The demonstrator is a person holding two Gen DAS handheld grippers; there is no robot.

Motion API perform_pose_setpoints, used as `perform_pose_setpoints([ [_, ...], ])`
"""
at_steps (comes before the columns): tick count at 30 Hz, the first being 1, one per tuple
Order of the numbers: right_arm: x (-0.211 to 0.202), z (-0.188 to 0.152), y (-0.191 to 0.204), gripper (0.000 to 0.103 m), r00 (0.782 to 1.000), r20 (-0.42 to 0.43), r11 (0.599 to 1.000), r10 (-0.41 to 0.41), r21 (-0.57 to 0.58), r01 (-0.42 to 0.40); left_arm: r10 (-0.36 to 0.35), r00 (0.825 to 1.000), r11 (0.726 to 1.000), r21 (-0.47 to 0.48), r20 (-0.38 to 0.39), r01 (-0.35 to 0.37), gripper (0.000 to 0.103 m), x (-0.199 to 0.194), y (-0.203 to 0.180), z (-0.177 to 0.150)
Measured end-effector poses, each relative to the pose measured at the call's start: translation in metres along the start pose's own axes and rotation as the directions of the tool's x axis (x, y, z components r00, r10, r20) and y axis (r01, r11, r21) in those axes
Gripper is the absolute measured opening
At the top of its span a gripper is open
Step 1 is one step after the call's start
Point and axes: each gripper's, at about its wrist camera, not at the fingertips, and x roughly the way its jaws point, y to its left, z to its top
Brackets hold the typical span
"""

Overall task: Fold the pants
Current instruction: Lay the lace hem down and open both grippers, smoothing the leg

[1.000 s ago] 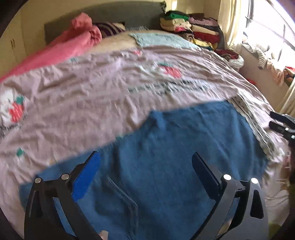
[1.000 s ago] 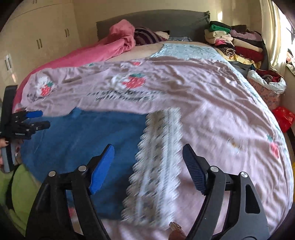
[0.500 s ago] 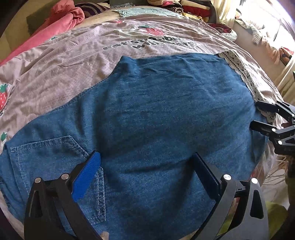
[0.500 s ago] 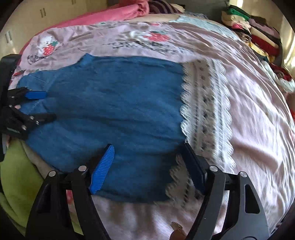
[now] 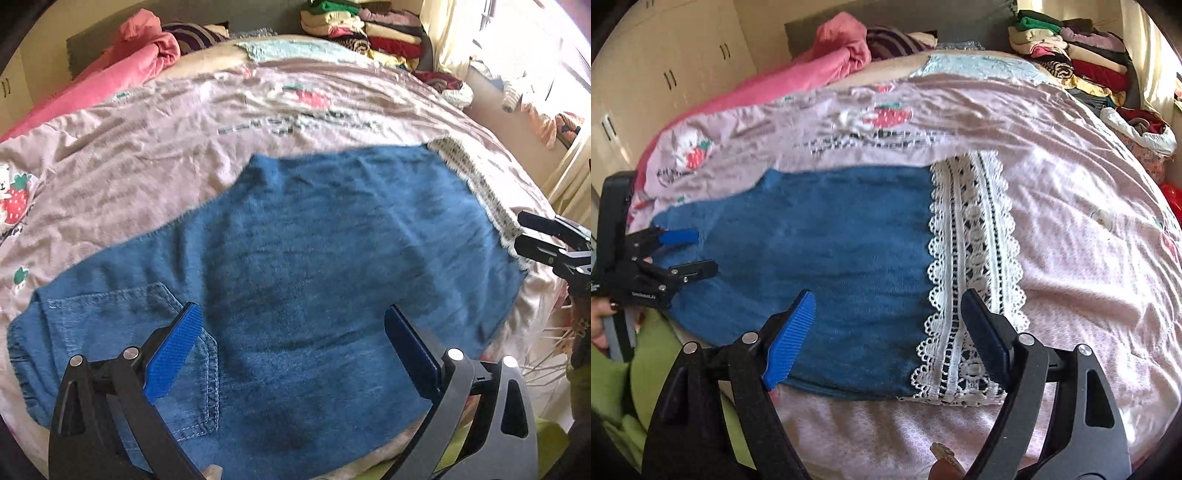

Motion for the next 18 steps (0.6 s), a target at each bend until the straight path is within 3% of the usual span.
perform_pose_setpoints([
  [9, -0.027, 0.009, -0.012, 0.083, 0.997, 0.074, 1.000, -0.022, 0.020, 0.020, -0.012, 0.996, 1.000, 0.026, 0.092, 0.009, 0.099, -0.031, -0.017, 0.027],
  [18, -0.032, 0.003, -0.040, 0.085, 0.997, 0.071, 0.997, -0.043, 0.074, 0.037, -0.027, 0.996, 0.990, 0.142, 0.088, 0.014, 0.099, -0.024, -0.055, 0.066],
])
